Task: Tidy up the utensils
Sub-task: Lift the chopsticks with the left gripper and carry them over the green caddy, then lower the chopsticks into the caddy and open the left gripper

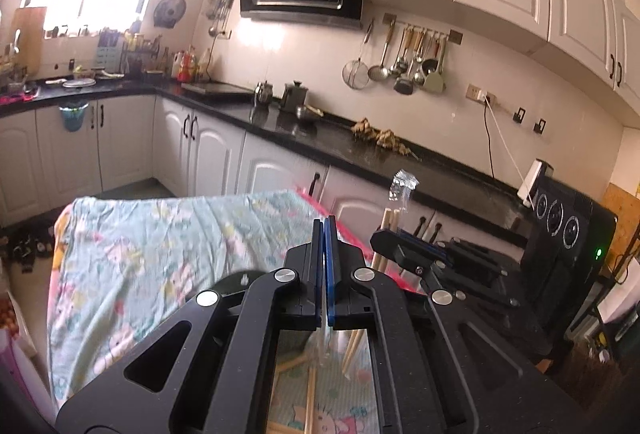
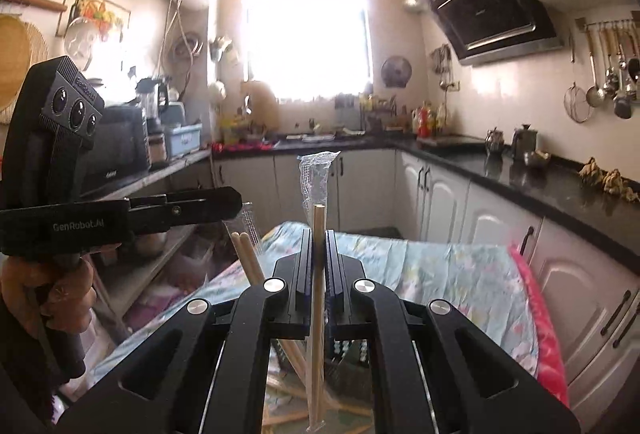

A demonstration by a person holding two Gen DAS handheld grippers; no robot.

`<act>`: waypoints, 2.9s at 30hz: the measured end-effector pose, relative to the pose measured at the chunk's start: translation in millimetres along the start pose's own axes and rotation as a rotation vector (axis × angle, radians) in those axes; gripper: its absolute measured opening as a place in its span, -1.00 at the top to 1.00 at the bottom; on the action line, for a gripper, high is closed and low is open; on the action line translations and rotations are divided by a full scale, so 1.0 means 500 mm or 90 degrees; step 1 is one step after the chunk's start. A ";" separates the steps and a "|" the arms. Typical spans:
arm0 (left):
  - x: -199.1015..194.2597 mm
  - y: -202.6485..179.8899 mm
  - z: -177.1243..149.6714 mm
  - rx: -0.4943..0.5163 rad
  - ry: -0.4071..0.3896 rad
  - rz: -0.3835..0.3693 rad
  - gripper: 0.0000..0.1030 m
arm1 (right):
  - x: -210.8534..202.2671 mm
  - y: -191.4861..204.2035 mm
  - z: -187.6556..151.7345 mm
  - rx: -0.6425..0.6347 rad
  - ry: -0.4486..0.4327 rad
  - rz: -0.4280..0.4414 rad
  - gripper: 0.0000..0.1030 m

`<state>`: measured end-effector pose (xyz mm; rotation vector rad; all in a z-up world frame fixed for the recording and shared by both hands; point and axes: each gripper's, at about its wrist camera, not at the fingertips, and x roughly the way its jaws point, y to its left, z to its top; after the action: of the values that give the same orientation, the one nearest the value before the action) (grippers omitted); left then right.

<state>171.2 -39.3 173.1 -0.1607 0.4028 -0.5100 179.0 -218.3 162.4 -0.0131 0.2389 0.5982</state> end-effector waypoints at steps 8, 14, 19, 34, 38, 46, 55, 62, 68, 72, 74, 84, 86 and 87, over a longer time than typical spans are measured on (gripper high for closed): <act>0.034 0.003 0.046 0.011 -0.014 0.018 1.00 | 0.024 -0.034 0.042 0.015 -0.042 -0.017 0.89; 0.060 0.035 0.053 0.003 -0.007 0.043 1.00 | 0.058 -0.059 0.054 0.020 -0.051 -0.038 0.89; 0.083 0.048 0.039 0.009 0.003 0.055 1.00 | 0.083 -0.074 0.045 0.027 -0.060 -0.044 0.89; 0.130 0.095 -0.013 -0.021 0.023 0.063 1.00 | 0.164 -0.083 -0.029 0.007 -0.034 -0.089 0.89; 0.142 0.115 -0.040 -0.036 0.036 0.073 1.00 | 0.182 -0.087 -0.058 0.006 -0.014 -0.106 0.89; 0.140 0.133 -0.078 -0.035 0.044 0.103 0.77 | 0.197 -0.100 -0.103 0.026 0.024 -0.138 0.70; 0.095 0.123 -0.086 -0.016 0.019 0.136 -0.01 | 0.164 -0.091 -0.114 0.031 0.036 -0.137 0.22; 0.039 0.123 -0.088 -0.017 -0.014 0.153 -0.53 | 0.119 -0.079 -0.119 0.021 0.045 -0.144 0.04; 0.004 0.122 -0.112 -0.027 -0.021 0.164 -0.74 | 0.078 -0.059 -0.132 0.018 0.054 -0.137 -0.19; -0.016 0.118 -0.132 -0.035 -0.023 0.164 -0.79 | 0.054 -0.042 -0.136 0.008 0.057 -0.134 -0.30; -0.027 0.119 -0.143 -0.045 -0.021 0.165 -0.79 | 0.043 -0.031 -0.140 0.008 0.063 -0.131 -0.31; -0.066 0.128 -0.190 -0.069 -0.011 0.177 -0.79 | 0.018 0.016 -0.170 -0.006 0.095 -0.115 -0.32; -0.075 0.133 -0.203 -0.075 -0.007 0.181 -0.79 | 0.015 0.023 -0.178 -0.008 0.102 -0.112 -0.32; -0.076 0.136 -0.205 -0.076 -0.005 0.182 -0.79 | 0.015 0.025 -0.180 -0.009 0.105 -0.111 -0.32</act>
<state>128.5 33.2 75.7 -0.2169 0.4399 -0.2035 158.4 -211.1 74.0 -0.0957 0.3903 0.4254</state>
